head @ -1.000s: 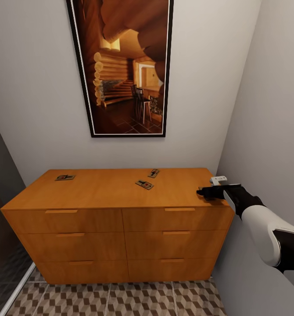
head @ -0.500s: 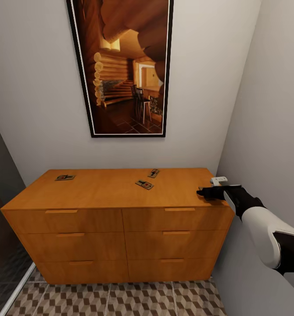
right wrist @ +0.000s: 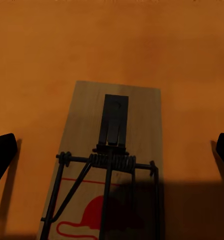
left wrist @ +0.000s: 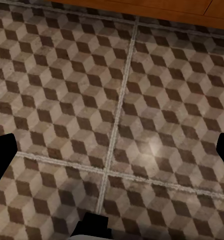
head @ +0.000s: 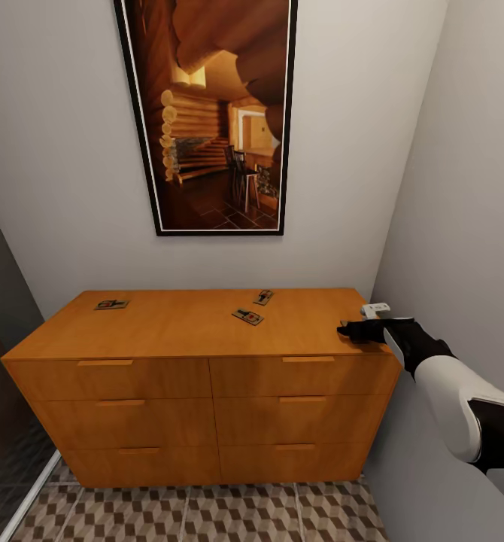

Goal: Take the four mousetraps from the cabinet in the bathroom and place them on the bathroom floor. Make sure all four end up on the same floor surface, and ensure that at least two of them are either under or directly next to the same bathroom sink.

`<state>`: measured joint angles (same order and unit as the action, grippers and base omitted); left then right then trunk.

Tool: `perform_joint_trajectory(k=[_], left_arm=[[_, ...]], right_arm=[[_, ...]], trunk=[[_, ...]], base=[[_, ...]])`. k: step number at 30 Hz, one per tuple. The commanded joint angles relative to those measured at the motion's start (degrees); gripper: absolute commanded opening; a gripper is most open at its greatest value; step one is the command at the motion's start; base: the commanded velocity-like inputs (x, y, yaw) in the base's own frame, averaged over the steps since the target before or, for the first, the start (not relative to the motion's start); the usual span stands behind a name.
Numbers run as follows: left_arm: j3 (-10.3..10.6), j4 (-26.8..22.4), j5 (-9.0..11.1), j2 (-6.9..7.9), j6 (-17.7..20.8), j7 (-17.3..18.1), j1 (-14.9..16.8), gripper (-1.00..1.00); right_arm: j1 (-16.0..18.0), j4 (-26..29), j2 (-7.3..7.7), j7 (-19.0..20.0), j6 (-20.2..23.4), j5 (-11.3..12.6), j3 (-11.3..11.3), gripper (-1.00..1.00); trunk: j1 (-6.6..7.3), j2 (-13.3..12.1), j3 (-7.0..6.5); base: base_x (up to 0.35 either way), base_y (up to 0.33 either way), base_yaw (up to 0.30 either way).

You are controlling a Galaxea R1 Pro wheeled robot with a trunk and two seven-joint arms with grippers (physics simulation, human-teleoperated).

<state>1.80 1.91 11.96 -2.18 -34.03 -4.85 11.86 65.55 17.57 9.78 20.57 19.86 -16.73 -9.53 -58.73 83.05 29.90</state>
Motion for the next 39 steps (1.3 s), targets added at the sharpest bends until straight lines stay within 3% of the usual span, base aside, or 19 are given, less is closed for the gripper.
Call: perform_joint_trajectory(k=[1, 15, 16, 39], left_arm=[[0.22, 0.2, 0.17, -0.02, -0.33, -0.16, 0.1, 1.0], [0.22, 0.2, 0.17, -0.02, -0.33, -0.16, 0.1, 1.0], [0.22, 0.2, 0.17, -0.02, -0.33, -0.16, 0.1, 1.0], [0.22, 0.2, 0.17, -0.02, -0.33, -0.16, 0.1, 1.0]], right_arm=[[-0.03, -1.62, -0.02, 0.43, 0.27, -1.02, -0.14, 1.0], [-0.33, -2.36, -0.02, 0.42, 0.18, -0.93, -0.14, 1.0], [-0.33, -2.36, -0.02, 0.43, 0.18, -0.93, -0.14, -1.0], [-0.5, -2.37, -0.02, 0.42, 0.18, -0.93, -0.14, -1.0]], trunk=[[0.0, 0.02, 0.07], [0.0, 0.02, 0.07], [0.0, 0.02, 0.07], [0.0, 0.02, 0.07]], base=[[0.0, 0.0, 0.0], [0.0, 0.0, 0.0], [0.0, 0.0, 0.0], [0.0, 0.0, 0.0]])
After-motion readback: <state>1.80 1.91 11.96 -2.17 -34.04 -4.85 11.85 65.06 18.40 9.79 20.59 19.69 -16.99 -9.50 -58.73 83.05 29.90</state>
